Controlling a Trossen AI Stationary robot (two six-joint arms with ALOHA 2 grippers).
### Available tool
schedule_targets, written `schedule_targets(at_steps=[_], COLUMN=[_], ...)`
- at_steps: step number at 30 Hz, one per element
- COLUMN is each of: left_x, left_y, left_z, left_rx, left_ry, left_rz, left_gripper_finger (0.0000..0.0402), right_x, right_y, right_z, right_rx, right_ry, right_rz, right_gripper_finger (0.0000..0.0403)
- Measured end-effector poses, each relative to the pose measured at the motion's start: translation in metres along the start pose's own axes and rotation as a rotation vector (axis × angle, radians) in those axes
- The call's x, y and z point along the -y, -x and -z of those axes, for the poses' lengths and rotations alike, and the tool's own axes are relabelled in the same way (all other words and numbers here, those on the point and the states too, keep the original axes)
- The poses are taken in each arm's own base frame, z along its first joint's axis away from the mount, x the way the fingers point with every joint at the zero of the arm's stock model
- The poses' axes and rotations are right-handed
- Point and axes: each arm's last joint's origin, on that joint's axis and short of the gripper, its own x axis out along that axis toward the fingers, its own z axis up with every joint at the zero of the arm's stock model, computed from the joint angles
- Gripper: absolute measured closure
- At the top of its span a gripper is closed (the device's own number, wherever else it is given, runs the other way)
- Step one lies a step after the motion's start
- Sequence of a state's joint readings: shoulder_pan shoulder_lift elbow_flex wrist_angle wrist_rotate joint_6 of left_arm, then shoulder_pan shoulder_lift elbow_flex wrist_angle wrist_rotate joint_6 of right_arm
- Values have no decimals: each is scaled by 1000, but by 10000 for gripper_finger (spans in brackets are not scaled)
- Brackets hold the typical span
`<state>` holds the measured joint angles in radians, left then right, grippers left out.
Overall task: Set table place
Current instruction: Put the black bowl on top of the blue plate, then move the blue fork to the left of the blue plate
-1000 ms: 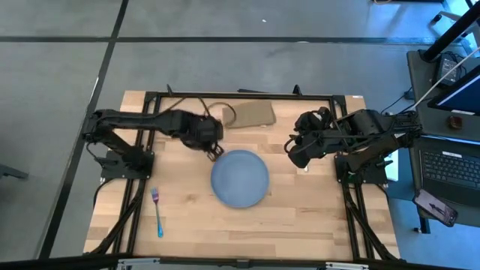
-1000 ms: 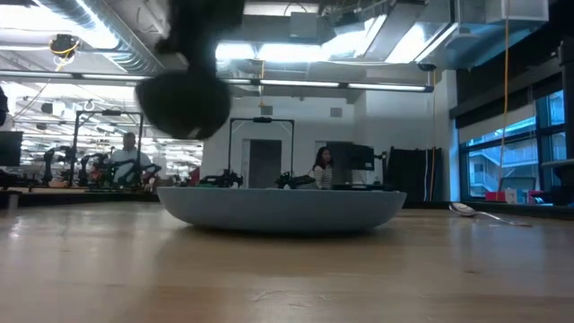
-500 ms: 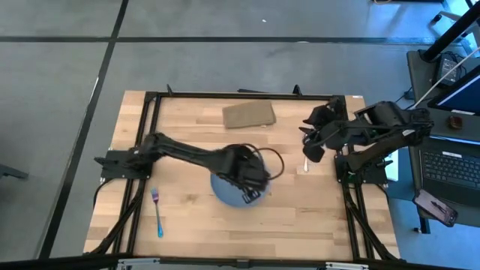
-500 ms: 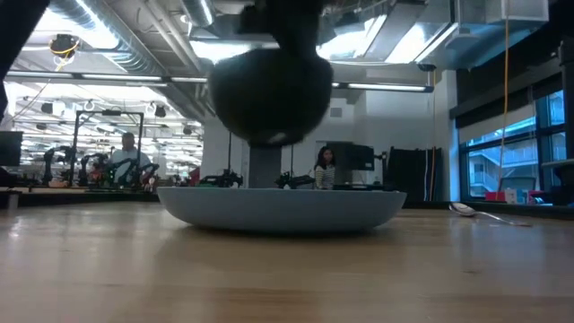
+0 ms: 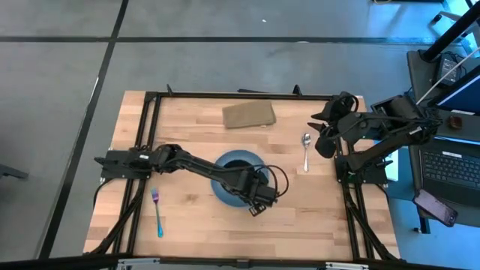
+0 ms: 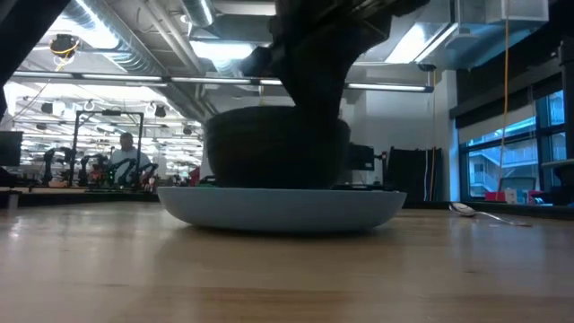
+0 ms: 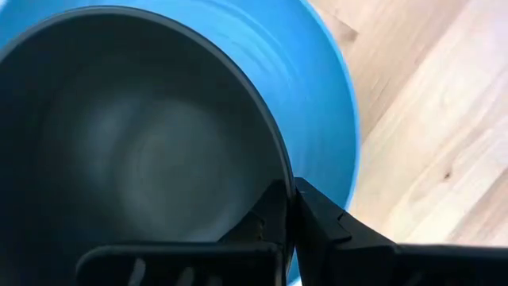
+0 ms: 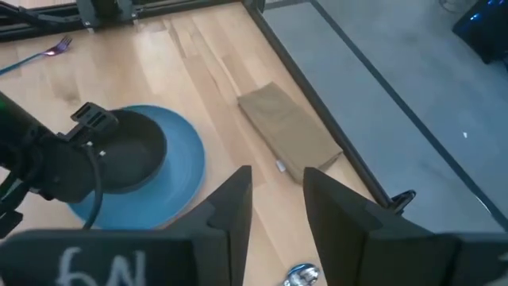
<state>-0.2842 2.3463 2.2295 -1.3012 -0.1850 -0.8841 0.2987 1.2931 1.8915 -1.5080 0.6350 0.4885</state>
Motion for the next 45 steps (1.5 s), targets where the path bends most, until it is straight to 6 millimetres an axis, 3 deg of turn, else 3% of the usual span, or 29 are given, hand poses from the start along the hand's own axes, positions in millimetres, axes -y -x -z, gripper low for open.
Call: schedule_targets(at_steps=[9, 17, 26, 30, 37, 41, 45], left_x=[3, -8, -23, -36, -61, -74, -89], left_y=[-9, -6, 48, 87, 141, 162, 180], left_z=[-8, -20, -25, -22, -18, -15, -8], left_rx=[18, 16, 76, 184, 360, 419, 466], left_ry=[-31, 30, 113, 166, 212, 214, 210], left_rz=[46, 58, 63, 54, 62, 59, 10], left_gripper_finger=[345, 289, 280, 287, 293, 290, 289], right_x=[1, 2, 2, -3, -2, -3, -8], right_y=[0, 0, 3, -12, -62, -87, -106], right_z=[4, 6, 12, 38, 116, 151, 171], right_rx=[-46, -62, -141, -255, -454, -449, -393], right_ry=[26, 42, -24, -90, -322, -505, -578], right_rz=[-14, -7, -147, -133, 98, 140, 73], right_gripper_finger=[285, 285, 285, 285, 285, 285, 285])
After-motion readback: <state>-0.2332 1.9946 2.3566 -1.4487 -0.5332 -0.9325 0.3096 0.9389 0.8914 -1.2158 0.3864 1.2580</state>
